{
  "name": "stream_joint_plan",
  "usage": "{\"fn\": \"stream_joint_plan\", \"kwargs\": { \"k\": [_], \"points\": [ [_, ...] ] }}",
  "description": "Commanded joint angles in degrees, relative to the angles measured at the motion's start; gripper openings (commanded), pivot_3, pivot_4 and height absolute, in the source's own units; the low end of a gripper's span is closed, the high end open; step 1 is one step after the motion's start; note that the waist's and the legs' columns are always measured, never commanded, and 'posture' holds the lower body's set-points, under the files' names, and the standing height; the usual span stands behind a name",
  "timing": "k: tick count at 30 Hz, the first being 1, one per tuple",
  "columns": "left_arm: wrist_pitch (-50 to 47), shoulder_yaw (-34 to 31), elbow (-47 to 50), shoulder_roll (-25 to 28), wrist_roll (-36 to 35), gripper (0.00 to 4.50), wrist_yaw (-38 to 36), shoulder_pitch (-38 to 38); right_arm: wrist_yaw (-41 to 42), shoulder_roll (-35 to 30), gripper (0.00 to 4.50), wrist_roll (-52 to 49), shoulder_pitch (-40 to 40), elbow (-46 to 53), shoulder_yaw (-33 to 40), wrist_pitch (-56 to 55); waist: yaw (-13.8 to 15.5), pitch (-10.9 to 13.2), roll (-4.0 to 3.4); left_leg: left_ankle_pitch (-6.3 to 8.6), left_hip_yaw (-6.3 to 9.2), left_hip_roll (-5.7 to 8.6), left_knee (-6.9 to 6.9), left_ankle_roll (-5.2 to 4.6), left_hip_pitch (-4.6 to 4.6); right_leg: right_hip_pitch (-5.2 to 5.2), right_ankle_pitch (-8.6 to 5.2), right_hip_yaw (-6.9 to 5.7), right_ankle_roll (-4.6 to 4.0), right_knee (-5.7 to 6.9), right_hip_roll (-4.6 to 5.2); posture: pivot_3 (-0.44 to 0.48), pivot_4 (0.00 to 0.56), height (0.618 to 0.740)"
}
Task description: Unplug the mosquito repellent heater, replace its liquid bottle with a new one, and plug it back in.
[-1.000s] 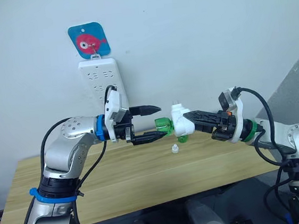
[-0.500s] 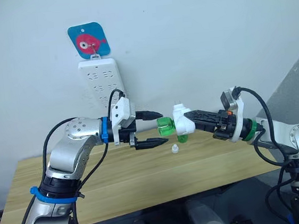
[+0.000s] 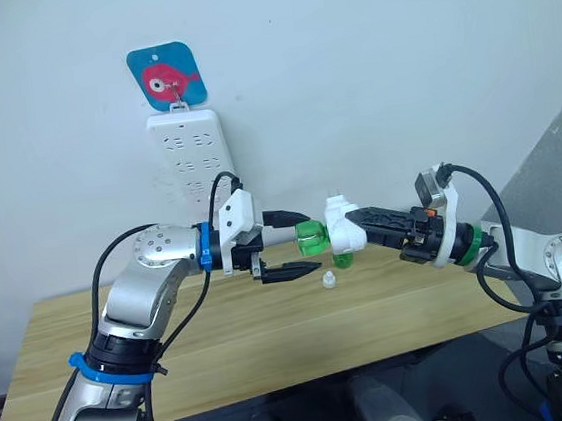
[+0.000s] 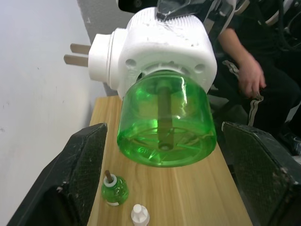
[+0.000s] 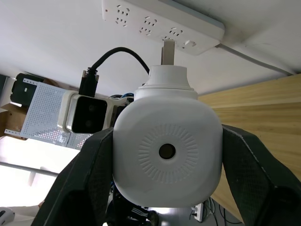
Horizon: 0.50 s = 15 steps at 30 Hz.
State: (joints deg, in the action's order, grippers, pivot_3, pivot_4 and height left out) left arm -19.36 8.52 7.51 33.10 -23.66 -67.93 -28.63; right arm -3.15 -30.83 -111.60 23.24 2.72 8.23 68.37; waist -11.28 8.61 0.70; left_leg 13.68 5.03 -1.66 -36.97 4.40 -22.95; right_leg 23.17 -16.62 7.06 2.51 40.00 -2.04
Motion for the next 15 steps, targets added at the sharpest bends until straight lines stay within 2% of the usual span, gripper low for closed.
{"fn": "stream_joint_plan", "kwargs": {
  "k": [1,8,11,15],
  "points": [
    [-0.2,-0.8,1.6,-0.9,-1.2,4.09,1.0,-1.1,0.2,0.3,2.98,-1.4,0.1,3.0,1.1,-0.7,0.0,0.0,0.0,0.0,0.0,0.0,0.0,0.0,0.0,0.0,0.0,0.0,0.0,0.0,0.0,-0.202,0.079,0.74],
    [-1.6,-0.8,2.5,-1.5,-1.8,4.09,1.5,-1.3,-0.2,0.2,2.98,-1.4,-0.1,3.3,0.9,-0.8,0.0,0.0,0.0,0.0,0.0,0.0,0.0,0.0,0.0,0.0,0.0,0.0,0.0,0.0,0.0,-0.202,0.079,0.74],
    [-1.8,-0.6,2.3,-1.8,-1.7,3.54,1.7,-1.5,-0.2,0.1,2.98,-1.4,-0.1,3.3,0.9,-0.8,0.0,0.0,0.0,0.0,0.0,0.0,0.0,0.0,0.0,0.0,0.0,0.0,0.0,0.0,0.0,-0.203,0.075,0.74],
    [-1.8,-0.1,2.1,-1.8,-1.1,2.32,1.5,-2.0,-0.3,0.1,2.98,-1.4,-0.2,3.4,0.9,-0.9,0.0,0.0,0.0,0.0,0.0,0.0,0.0,0.0,0.0,0.0,0.0,0.0,0.0,0.0,0.0,-0.203,0.076,0.74]
  ]
}}
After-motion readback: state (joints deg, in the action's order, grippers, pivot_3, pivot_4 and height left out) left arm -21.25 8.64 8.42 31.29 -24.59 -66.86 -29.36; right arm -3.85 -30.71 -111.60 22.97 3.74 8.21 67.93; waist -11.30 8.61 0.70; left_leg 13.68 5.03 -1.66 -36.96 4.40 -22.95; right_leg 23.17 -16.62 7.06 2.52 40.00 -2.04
